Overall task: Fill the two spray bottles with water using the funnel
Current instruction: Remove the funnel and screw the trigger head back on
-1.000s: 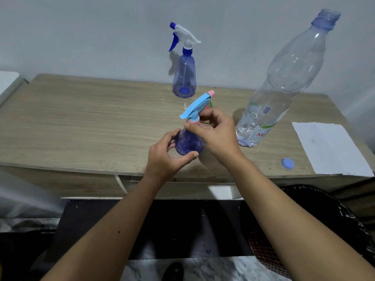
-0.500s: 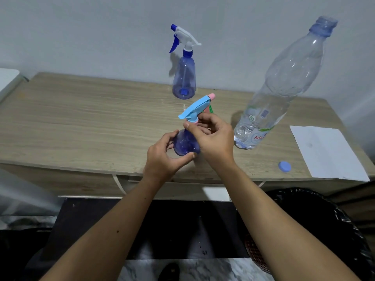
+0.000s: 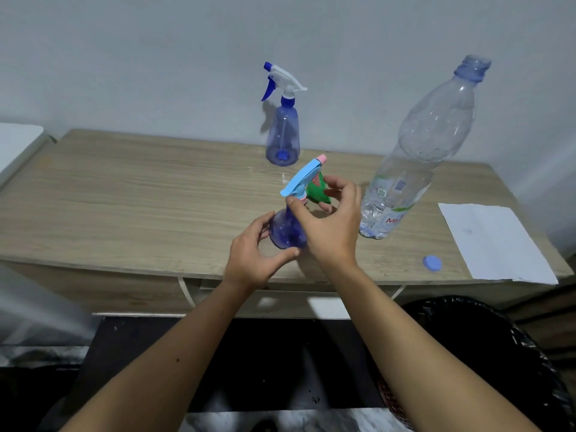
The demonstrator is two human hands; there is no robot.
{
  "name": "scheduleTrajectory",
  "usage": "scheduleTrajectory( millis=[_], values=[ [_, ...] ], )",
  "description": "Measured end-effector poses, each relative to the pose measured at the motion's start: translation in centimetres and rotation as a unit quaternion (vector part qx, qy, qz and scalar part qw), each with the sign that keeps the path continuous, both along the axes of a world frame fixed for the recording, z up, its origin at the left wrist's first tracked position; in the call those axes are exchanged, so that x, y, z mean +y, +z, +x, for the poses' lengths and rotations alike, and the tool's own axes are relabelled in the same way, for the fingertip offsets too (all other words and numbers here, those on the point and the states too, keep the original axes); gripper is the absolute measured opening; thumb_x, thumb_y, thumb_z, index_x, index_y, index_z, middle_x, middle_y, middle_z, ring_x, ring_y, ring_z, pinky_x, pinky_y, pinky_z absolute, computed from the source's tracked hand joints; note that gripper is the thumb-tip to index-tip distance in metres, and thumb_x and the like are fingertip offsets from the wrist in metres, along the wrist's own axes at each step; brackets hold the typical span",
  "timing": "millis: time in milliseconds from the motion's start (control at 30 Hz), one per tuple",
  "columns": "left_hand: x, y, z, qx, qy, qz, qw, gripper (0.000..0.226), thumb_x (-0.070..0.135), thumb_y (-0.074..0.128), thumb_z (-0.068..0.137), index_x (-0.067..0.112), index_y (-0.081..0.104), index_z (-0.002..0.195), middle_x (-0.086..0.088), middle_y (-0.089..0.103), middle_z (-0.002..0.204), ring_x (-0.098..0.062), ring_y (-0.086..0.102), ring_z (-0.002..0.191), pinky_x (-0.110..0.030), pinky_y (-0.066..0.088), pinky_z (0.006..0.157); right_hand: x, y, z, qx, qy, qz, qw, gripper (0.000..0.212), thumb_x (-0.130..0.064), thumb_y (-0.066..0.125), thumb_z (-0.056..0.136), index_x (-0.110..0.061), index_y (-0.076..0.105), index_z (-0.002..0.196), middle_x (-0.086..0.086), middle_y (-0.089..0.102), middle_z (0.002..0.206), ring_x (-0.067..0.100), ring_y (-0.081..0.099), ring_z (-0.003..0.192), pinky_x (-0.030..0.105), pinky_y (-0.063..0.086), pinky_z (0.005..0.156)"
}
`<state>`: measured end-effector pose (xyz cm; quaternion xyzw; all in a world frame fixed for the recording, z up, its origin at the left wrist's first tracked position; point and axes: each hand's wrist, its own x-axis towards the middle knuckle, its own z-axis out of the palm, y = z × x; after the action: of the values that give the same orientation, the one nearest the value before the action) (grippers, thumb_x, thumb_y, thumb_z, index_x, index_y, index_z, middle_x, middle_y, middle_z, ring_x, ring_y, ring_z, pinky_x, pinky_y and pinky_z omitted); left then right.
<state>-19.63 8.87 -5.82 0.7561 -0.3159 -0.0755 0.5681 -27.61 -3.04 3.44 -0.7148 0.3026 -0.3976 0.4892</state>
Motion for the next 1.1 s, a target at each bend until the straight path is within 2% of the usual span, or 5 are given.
scheduleTrajectory(
  millis=[100, 467, 633, 767, 1100],
  values=[
    [0.0, -0.2, 0.2, -0.005, 0.008, 0.008, 1.000, 0.077, 0.033, 0.098, 0.077, 0.017, 0.063, 0.144, 0.010, 0.074, 0.131, 0.001, 0.069, 0.121, -0.032, 0.055, 0.110, 0.5, 0.5, 0.9, 0.017, 0.024, 0.009, 1.000, 0.082, -0.029, 0.098, 0.068, -0.020, 0.051, 0.136, -0.013, 0.048, 0.133, -0.012, 0.058, 0.109, 0.010, 0.050, 0.090],
    [0.2, 0.0, 0.2, 0.024, 0.010, 0.005, 1.000, 0.078, 0.031, 0.099, 0.076, 0.014, 0.063, 0.142, 0.008, 0.073, 0.131, 0.002, 0.069, 0.121, -0.026, 0.055, 0.109, -0.1, -0.8, 1.5, -0.026, 0.069, 0.062, 0.995, 0.064, -0.014, 0.090, 0.080, -0.017, 0.058, 0.135, -0.004, 0.063, 0.136, 0.012, 0.069, 0.117, 0.038, 0.061, 0.097],
    [2.3, 1.8, 1.7, 0.039, 0.001, 0.049, 0.998, 0.078, 0.047, 0.090, 0.079, 0.016, 0.062, 0.144, 0.002, 0.072, 0.136, -0.006, 0.068, 0.127, -0.035, 0.053, 0.114, -0.2, 0.2, 1.3, -0.023, 0.126, 0.064, 0.990, 0.055, -0.003, 0.086, 0.082, -0.015, 0.062, 0.130, 0.002, 0.065, 0.131, 0.017, 0.066, 0.117, 0.017, 0.056, 0.084],
    [5.8, 2.5, 4.5, -0.069, 0.009, 0.151, 0.986, 0.077, 0.069, 0.073, 0.081, 0.021, 0.064, 0.141, 0.001, 0.073, 0.135, -0.010, 0.068, 0.126, -0.036, 0.055, 0.109, -0.1, 1.3, 1.1, -0.001, 0.196, 0.073, 0.978, 0.054, -0.003, 0.087, 0.082, -0.010, 0.062, 0.130, 0.005, 0.067, 0.126, -0.005, 0.068, 0.097, 0.013, 0.055, 0.079],
    [9.2, 0.7, 8.6, -0.187, -0.015, 0.355, 0.916, 0.101, 0.076, 0.032, 0.091, 0.007, 0.037, 0.165, -0.014, 0.029, 0.175, -0.026, 0.020, 0.165, -0.039, 0.010, 0.136, 0.5, 1.1, 1.7, 0.039, 0.277, 0.118, 0.953, 0.034, -0.008, 0.086, 0.084, -0.022, 0.070, 0.109, -0.004, 0.064, 0.091, 0.008, 0.056, 0.074, 0.018, 0.054, 0.082]
  ],
)
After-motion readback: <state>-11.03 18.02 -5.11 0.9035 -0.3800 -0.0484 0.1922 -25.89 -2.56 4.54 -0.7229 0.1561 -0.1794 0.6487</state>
